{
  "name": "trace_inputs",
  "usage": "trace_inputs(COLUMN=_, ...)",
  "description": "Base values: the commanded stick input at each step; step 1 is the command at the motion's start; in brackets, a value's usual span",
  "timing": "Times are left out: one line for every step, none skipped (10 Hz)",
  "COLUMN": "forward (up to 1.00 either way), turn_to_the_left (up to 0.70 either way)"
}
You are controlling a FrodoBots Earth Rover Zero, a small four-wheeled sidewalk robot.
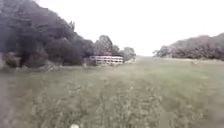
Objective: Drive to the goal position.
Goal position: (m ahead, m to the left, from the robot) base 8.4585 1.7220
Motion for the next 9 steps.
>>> trace_inputs(forward=0.85, turn_to_the_left=0.00)
trace_inputs(forward=0.85, turn_to_the_left=0.00)
trace_inputs(forward=0.85, turn_to_the_left=0.00)
trace_inputs(forward=0.85, turn_to_the_left=0.00)
trace_inputs(forward=0.85, turn_to_the_left=-0.02)
trace_inputs(forward=0.85, turn_to_the_left=-0.34)
trace_inputs(forward=0.85, turn_to_the_left=-0.34)
trace_inputs(forward=0.85, turn_to_the_left=-0.08)
trace_inputs(forward=0.85, turn_to_the_left=0.00)
